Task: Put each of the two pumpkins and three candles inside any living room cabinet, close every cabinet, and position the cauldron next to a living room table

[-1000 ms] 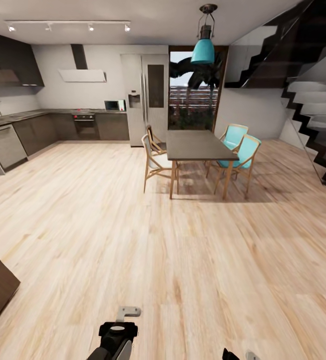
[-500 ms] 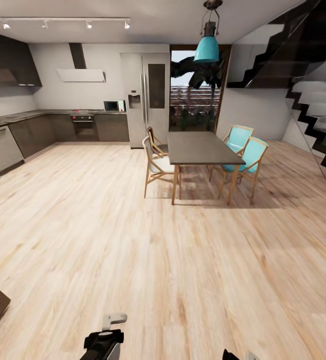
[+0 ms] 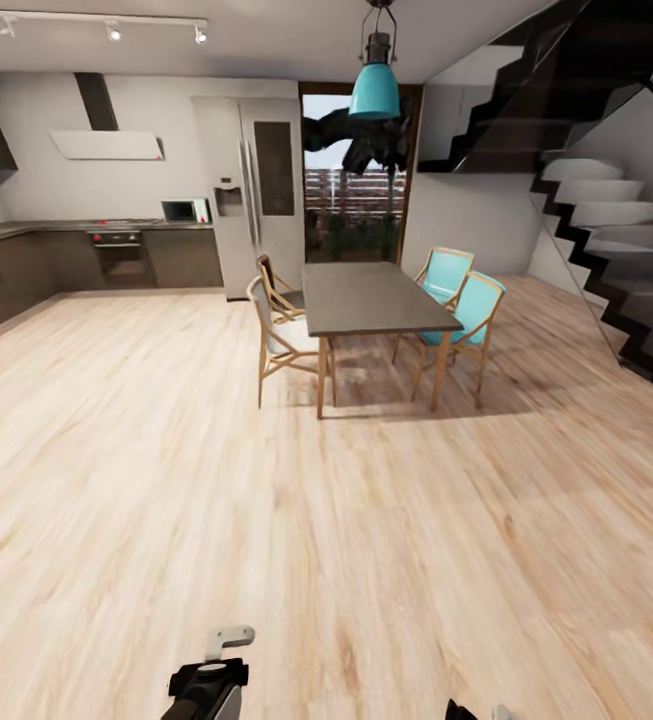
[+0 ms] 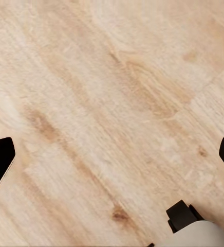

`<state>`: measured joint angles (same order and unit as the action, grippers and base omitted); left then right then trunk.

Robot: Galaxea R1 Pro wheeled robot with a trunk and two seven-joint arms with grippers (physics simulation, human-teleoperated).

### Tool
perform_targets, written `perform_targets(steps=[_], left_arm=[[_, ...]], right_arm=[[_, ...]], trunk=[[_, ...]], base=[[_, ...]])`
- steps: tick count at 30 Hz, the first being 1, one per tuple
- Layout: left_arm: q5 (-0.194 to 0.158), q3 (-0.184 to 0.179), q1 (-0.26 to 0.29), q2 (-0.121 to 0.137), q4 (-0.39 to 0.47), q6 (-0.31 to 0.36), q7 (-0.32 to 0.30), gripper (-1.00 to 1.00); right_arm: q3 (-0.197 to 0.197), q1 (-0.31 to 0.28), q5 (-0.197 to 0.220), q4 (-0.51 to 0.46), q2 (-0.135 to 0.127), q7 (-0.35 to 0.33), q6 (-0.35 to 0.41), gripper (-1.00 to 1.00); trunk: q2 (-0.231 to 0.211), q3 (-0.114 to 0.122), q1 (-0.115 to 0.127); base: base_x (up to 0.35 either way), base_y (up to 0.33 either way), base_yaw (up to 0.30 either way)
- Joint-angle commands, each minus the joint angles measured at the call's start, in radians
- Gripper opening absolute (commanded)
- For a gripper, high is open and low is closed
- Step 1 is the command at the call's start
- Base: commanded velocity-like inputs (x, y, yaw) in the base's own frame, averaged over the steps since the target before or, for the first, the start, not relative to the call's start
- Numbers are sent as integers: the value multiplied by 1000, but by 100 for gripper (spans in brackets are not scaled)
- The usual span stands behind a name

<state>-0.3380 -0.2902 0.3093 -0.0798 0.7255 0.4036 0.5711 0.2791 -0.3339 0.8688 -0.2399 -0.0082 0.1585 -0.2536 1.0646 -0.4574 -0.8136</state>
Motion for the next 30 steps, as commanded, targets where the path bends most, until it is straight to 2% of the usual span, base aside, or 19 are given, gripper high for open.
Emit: perform_targets(steps=[1, 12, 22, 30], left_arm=[[-9, -4, 1, 1, 2, 3, 9, 100], [-10, -9, 1, 0, 3, 4, 8, 100], [-10, -9, 1, 2, 3, 4, 7, 100], [-11, -10, 1, 2, 3, 4, 7, 100]], right_arm=[[8, -1, 7, -1, 0, 6, -3, 100], [13, -1, 7, -1, 3, 7, -3, 100], [16, -1, 7, -1, 6, 7, -3, 100], [17, -1, 7, -1, 7, 7, -3, 100]], trunk=[[1, -2, -1], [1, -7, -1], [1, -12, -1], [1, -16, -1]], base=[[337, 0, -263], [263, 0, -268], [20, 23, -269], [29, 244, -269]])
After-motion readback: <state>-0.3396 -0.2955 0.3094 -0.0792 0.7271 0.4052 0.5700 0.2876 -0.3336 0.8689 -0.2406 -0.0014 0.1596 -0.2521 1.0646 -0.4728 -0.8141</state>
